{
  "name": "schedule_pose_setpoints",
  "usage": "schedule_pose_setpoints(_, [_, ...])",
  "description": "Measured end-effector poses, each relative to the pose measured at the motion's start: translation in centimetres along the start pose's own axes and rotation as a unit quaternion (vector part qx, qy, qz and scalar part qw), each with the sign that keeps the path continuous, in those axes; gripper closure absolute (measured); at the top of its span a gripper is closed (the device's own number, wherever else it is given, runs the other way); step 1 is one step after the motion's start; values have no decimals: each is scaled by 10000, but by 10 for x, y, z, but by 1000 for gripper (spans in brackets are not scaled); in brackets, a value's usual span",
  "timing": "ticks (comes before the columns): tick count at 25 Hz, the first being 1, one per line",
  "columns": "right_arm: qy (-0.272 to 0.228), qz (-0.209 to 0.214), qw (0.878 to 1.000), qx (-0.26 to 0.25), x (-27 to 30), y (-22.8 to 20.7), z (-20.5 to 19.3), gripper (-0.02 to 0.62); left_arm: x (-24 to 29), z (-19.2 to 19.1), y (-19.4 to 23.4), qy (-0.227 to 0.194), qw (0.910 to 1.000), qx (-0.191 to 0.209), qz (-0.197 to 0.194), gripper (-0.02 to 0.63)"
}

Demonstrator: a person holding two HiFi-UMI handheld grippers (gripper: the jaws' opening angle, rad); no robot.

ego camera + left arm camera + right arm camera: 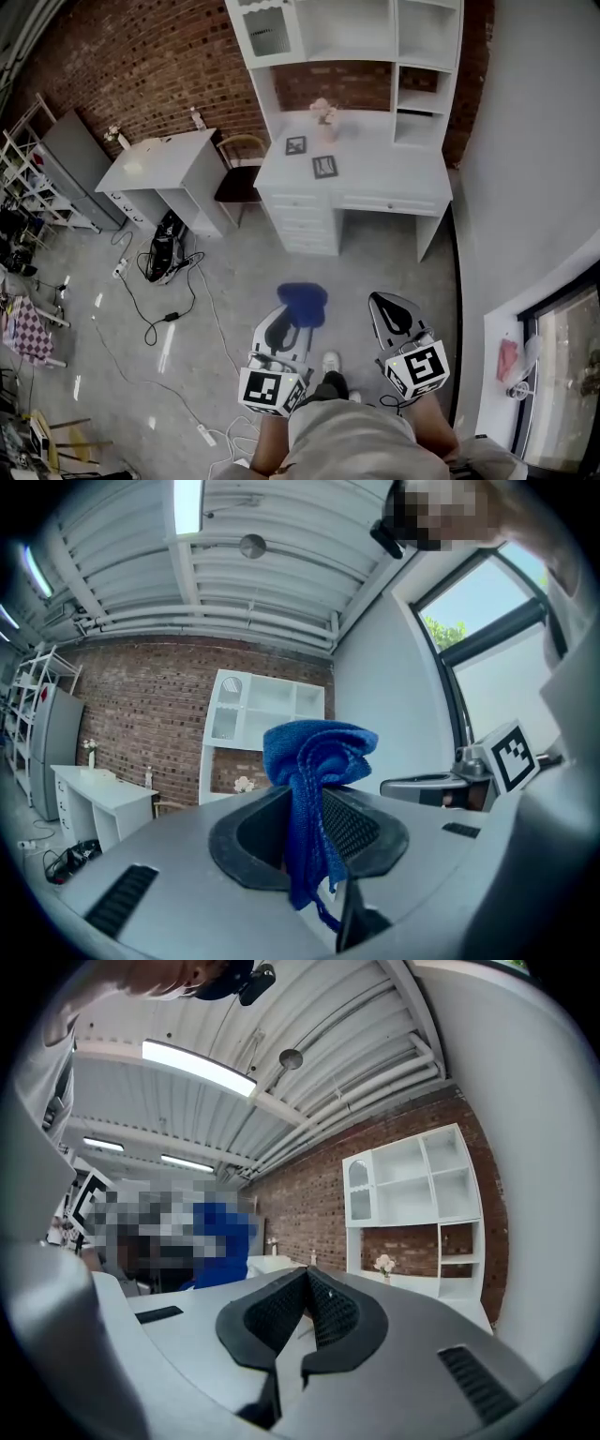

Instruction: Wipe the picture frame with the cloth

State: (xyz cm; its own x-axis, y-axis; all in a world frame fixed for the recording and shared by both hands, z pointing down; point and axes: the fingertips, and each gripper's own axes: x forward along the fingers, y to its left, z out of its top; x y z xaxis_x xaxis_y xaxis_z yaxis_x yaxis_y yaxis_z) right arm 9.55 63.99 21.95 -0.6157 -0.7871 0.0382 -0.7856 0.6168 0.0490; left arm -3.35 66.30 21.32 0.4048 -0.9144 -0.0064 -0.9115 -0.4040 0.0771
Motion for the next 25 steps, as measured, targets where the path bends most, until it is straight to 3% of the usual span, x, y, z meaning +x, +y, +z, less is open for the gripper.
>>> schedule_pose_setpoints(25, [268,-161,9990,-333,165,-51,-4,598,132,2,119,11,9994,-118,-320,508])
